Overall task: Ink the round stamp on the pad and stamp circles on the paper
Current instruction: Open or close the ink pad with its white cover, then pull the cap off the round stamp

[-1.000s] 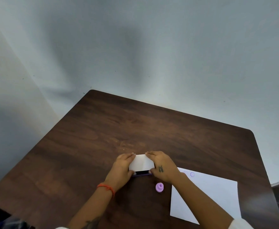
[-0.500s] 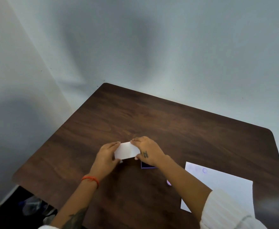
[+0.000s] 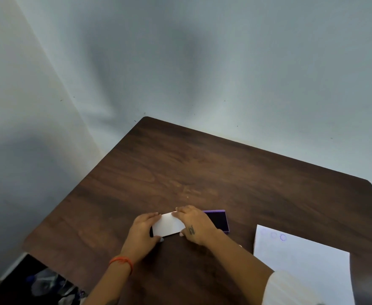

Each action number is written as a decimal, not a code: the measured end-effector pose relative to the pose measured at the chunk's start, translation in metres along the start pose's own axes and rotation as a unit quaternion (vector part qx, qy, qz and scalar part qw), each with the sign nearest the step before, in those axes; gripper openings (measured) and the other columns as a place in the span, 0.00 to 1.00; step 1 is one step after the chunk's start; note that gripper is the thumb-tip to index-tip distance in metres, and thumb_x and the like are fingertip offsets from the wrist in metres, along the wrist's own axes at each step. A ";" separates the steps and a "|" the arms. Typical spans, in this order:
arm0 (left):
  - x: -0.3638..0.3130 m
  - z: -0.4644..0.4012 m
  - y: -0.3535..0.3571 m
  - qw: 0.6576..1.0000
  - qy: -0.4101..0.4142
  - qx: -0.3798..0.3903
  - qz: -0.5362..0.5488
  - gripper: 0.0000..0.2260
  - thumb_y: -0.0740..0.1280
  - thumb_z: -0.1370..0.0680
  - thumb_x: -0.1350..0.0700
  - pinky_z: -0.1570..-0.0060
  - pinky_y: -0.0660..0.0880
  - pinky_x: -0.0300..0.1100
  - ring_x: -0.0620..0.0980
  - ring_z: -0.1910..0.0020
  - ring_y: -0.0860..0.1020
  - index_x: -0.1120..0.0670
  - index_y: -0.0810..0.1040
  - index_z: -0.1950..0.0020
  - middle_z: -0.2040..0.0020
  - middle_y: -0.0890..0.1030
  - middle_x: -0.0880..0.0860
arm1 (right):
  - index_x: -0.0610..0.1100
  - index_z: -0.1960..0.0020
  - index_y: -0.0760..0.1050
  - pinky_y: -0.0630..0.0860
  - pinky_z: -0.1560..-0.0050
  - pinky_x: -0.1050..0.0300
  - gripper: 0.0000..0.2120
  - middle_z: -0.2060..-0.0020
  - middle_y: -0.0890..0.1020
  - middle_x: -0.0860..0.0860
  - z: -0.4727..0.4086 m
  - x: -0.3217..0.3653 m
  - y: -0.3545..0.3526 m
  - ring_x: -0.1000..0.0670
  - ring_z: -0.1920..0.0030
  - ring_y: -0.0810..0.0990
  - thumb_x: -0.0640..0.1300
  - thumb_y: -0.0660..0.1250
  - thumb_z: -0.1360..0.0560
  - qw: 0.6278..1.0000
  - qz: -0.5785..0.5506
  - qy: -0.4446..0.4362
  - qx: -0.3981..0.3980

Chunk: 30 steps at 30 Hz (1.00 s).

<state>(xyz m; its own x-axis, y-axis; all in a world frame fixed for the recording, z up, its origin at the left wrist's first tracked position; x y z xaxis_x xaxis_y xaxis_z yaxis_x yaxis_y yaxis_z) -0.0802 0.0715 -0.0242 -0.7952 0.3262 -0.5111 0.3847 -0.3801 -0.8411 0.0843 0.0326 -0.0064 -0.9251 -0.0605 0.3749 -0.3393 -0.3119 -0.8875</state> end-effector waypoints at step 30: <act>-0.165 0.035 0.093 0.979 0.108 0.092 0.146 0.12 0.70 0.28 0.58 0.45 0.75 0.39 0.45 0.49 0.77 0.52 0.79 0.45 0.47 0.81 0.52 | 0.48 0.58 0.78 0.68 0.66 0.78 0.15 0.60 0.85 0.50 0.162 -0.069 0.020 0.61 0.67 0.75 0.59 0.63 0.27 0.887 -0.286 0.261 -0.253</act>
<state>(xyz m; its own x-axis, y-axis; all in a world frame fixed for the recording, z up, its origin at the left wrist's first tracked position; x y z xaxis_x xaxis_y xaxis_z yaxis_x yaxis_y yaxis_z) 0.0700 -0.0482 -0.0116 -0.5387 0.3470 -0.7677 0.4748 -0.6276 -0.6169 0.1687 -0.1229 -0.0070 -0.4850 0.4588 0.7445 -0.6897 0.3227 -0.6482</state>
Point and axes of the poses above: each hand's wrist, its own z-axis away from the middle knuckle, its own y-axis out of the palm, x = y × z, the point moved 3 cm from there along -z, towards the middle knuckle
